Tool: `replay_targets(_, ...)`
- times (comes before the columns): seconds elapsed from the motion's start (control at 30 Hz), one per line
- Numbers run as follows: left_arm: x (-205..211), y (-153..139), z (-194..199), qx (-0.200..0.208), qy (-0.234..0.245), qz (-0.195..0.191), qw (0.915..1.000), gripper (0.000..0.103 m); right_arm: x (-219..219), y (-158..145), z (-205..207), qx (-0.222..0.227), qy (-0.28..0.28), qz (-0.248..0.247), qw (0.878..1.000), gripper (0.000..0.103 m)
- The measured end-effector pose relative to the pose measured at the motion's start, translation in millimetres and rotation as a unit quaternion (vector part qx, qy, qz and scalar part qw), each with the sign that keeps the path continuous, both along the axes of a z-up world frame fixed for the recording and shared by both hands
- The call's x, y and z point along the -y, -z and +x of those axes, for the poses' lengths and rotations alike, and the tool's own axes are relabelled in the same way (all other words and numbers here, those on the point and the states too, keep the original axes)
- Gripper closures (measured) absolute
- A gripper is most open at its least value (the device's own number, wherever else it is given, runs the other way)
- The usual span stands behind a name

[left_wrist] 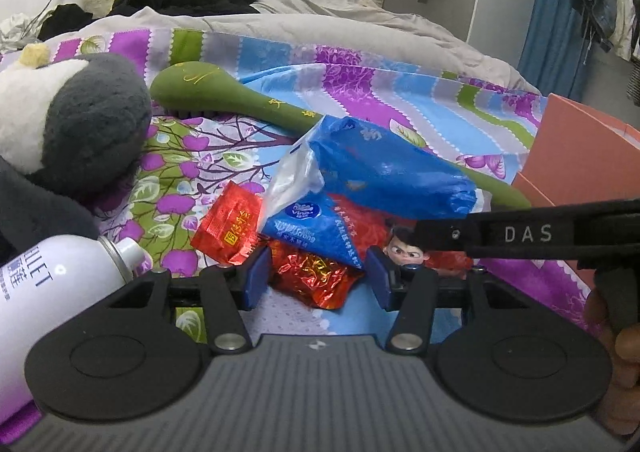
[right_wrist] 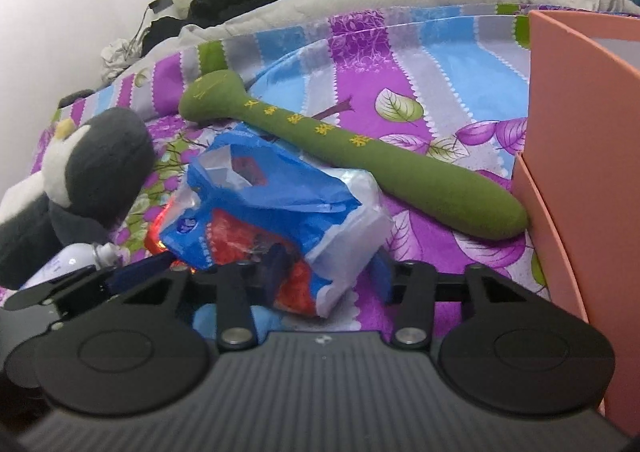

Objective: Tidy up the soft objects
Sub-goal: 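Close the right tool on the blue plastic bag while the left tool grasps the red candy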

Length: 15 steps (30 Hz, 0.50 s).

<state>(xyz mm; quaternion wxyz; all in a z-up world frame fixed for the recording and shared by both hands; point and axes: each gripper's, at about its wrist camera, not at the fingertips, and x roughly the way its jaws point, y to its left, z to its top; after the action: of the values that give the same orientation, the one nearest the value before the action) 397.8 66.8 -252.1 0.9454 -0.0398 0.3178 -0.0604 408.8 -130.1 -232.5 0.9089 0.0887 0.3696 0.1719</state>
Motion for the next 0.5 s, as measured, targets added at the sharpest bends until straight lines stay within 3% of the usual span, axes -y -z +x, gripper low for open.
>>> replay_targets(0.03, -0.5, 0.2, -0.3, 0.0, -0.001, -0.002, 1.0, 0.046, 0.1, 0.3, 0.0, 0.002, 0.001, 0.0, 1.0, 0.069)
replay_targets(0.17, -0.6, -0.2, -0.8, -0.001, -0.008, -0.01, 0.9999, 0.05, 0.6, -1.7, -0.9, 0.006, 0.001, 0.005, 1.0, 0.076)
replay_targets(0.2, -0.2, -0.5, -1.2, 0.0, -0.01, -0.009, 0.9999, 0.051, 0.1, -2.7, -1.8, 0.008, 0.001, 0.005, 1.0, 0.077)
replay_targets(0.23, 0.1, -0.6, -1.4, -0.001, -0.016, -0.005, 0.9999, 0.059, -0.7, -4.3, -3.1, 0.011, 0.001, 0.003, 1.0, 0.078)
replay_targets(0.5, -1.9, -2.3, -2.8, -0.004, -0.028, -0.017, 0.9995, 0.059, -1.5, -18.6, -12.9, 0.051, 0.033, -0.045, 0.997, 0.08)
